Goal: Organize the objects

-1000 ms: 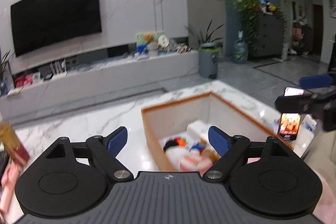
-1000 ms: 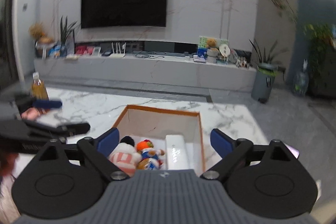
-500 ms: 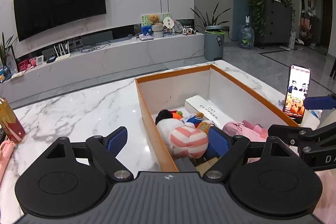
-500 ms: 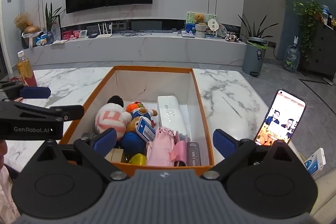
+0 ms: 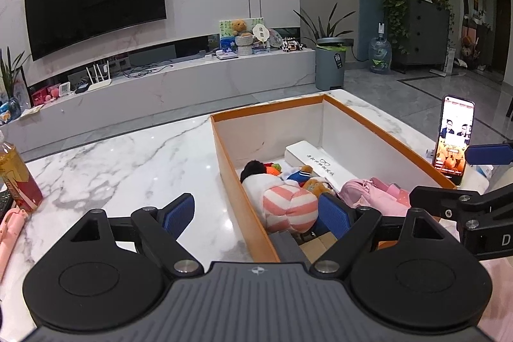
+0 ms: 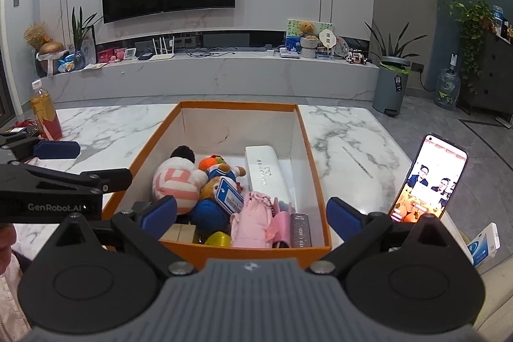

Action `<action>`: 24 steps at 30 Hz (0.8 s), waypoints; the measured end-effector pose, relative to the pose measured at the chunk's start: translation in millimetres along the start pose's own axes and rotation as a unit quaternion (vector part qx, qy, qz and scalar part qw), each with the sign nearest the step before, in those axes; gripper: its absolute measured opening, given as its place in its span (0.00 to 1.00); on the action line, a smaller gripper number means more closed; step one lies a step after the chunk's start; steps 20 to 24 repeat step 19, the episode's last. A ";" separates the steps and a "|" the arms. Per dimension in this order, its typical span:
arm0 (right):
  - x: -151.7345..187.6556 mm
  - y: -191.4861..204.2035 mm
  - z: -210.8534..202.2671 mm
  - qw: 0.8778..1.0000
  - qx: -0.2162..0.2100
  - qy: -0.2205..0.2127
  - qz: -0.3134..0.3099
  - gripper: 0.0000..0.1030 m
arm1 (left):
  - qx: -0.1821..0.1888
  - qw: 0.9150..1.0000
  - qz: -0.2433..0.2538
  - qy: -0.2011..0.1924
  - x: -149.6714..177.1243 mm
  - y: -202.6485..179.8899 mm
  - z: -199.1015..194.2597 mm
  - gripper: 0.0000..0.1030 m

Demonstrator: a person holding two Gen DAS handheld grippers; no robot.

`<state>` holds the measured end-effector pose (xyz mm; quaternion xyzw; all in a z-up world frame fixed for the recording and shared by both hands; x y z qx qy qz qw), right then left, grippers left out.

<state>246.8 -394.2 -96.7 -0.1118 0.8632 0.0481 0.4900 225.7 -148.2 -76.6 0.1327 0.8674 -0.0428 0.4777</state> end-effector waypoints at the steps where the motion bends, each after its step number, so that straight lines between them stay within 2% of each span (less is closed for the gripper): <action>1: -0.1 0.9 -0.3 1.000 -0.001 0.001 -0.001 0.96 | -0.002 1.000 0.000 0.000 -0.3 0.7 -0.7 0.97; 12: 4.1 6.6 -0.4 1.000 -0.005 0.012 -0.008 0.97 | -0.013 1.000 -0.003 0.007 2.8 8.2 -2.8 0.97; 24: 9.0 8.1 2.8 1.000 -0.009 0.020 -0.009 0.97 | -0.004 1.000 0.004 -0.004 0.0 3.5 -6.1 0.97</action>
Point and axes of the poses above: each gripper's, at about its wrist camera, not at the fingertips, and z roughly the way its jaws point, y to its left, x to its underside, the point moved 10 cm from there along z, roughly the way its jaws point, and after that the axes turned 2 degrees about x, right-handed, at the moved point
